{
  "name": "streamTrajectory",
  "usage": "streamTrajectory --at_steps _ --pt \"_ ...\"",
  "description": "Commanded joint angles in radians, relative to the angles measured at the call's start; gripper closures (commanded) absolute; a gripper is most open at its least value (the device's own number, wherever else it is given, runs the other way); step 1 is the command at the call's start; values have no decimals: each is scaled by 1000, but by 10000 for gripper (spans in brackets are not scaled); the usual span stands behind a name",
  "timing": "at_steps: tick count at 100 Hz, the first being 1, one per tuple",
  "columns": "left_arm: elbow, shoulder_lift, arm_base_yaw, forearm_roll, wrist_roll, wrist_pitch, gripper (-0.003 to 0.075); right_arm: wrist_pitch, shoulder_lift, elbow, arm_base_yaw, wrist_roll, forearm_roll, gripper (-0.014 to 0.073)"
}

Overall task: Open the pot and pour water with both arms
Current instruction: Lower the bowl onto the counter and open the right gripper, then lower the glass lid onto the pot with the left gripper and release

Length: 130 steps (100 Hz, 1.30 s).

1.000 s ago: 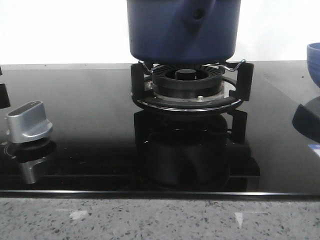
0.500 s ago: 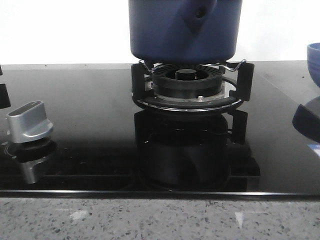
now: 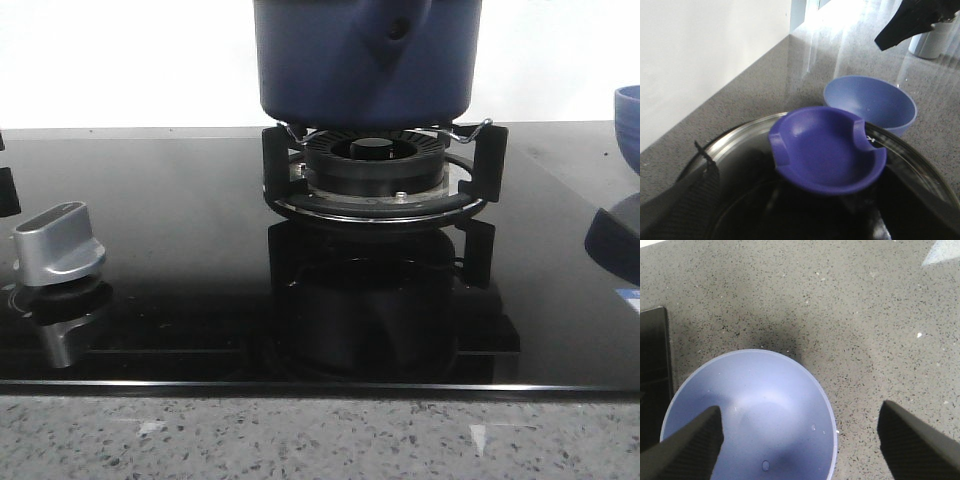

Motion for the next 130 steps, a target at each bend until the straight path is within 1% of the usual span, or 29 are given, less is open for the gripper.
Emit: streamTrajectory --at_steps 1,15,24,32,37,42,46,51,58,66,70,72,75,77,79,88,103,117,123,124,130 --pt "-30 -91 34 -99 -8 20 131 -54 -37 -34 -7 -12 1 22" --pt "-30 -146 83 -101 -8 22 135 -54 -37 -34 -7 -12 44 22" --pt "-30 -184 112 -108 -8 22 135 -54 -37 -34 -7 -12 96 22" --pt "-30 -215 135 -112 -14 24 136 -46 -37 -34 -7 -47 161 22" --pt "-30 -232 151 -120 -28 24 148 -41 -39 -34 -7 -73 211 24" --pt "-30 -251 167 -129 -50 24 181 -41 -46 -34 -7 -102 264 42" --pt "-30 -261 179 -129 -68 24 226 -41 -51 -34 -7 -129 316 70" --pt "-30 -275 194 -127 -92 26 295 -43 -60 -34 -7 -159 378 127" --pt "-30 -293 215 -127 -117 38 412 -43 -76 -32 -7 -215 473 241" --pt "-30 -310 237 -127 -135 62 568 -41 -94 -30 -7 -275 581 414" --pt "-30 -317 245 -127 -150 73 635 -41 -101 -30 -4 -318 641 506" --pt "-30 -319 252 -127 -154 79 675 -41 -105 -30 0 -342 671 536" --pt "-30 -325 258 -125 -163 90 741 -41 -111 -30 4 -379 708 610" --pt "-30 -328 262 -123 -170 97 738 -43 -117 -30 8 -406 734 652" --pt "-30 -328 267 -123 -179 102 741 -46 -119 -30 15 -430 760 670" --pt "-30 -343 275 -113 -238 106 741 -65 -140 -30 43 -514 843 657" --pt "-7 -401 275 -51 -248 46 741 -154 -178 -18 118 -601 917 657" --pt "97 -518 275 23 -248 -107 741 -300 -252 65 200 -730 989 657" --pt "193 -589 275 38 -248 -227 741 -351 -294 116 230 -810 1024 657" --pt "193 -597 275 39 -248 -227 741 -363 -305 131 233 -820 1027 657" --pt "295 -668 275 43 -244 -356 741 -416 -352 197 257 -900 1065 657"
